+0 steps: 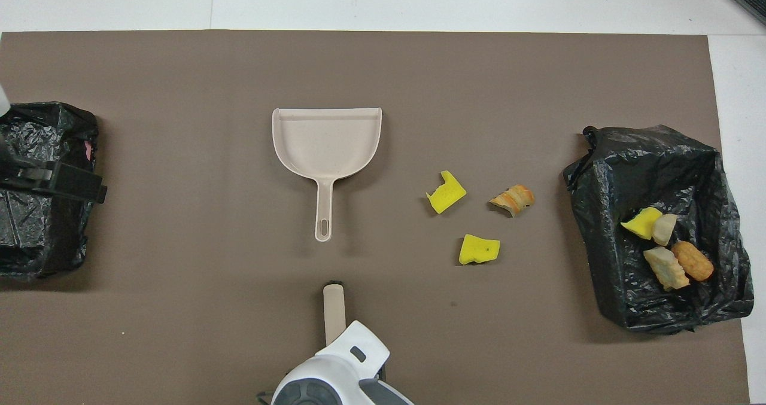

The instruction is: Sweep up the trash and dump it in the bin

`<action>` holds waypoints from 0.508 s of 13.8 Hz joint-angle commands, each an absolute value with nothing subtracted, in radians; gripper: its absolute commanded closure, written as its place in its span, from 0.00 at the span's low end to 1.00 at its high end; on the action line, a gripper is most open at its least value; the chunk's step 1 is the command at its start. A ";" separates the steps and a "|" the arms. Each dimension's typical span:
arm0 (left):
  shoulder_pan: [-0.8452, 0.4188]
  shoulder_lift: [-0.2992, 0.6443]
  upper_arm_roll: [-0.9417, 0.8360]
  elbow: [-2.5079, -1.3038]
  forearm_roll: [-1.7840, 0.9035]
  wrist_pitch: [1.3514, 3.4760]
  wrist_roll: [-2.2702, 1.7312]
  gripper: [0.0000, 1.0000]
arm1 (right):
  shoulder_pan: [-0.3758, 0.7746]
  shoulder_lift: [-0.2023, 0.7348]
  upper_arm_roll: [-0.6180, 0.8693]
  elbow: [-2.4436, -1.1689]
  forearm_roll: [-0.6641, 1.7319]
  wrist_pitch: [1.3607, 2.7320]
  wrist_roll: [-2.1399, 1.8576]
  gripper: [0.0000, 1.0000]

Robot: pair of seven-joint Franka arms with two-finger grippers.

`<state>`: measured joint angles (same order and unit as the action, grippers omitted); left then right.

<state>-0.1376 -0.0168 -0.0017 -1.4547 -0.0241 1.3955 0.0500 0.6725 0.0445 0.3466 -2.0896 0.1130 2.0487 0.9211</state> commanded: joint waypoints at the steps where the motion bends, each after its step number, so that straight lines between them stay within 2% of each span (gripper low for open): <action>1: -0.126 -0.018 -0.011 -1.440 -0.011 1.376 0.061 0.00 | 0.709 0.026 0.342 -2.178 0.138 2.114 0.943 0.00; 3: -0.126 -0.018 -0.011 -1.442 -0.011 1.376 0.063 0.00 | 0.724 0.041 0.342 -2.224 0.140 2.193 0.951 0.02; 7: -0.126 -0.018 -0.011 -1.440 -0.011 1.376 0.061 0.00 | 0.747 0.060 0.342 -2.232 0.178 2.220 0.946 0.15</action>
<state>-0.1376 -0.0168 -0.0017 -1.4547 -0.0241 1.3955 0.0500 0.7360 0.0687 0.3455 -2.2213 0.1276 2.1971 0.9343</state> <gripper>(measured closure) 0.000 0.115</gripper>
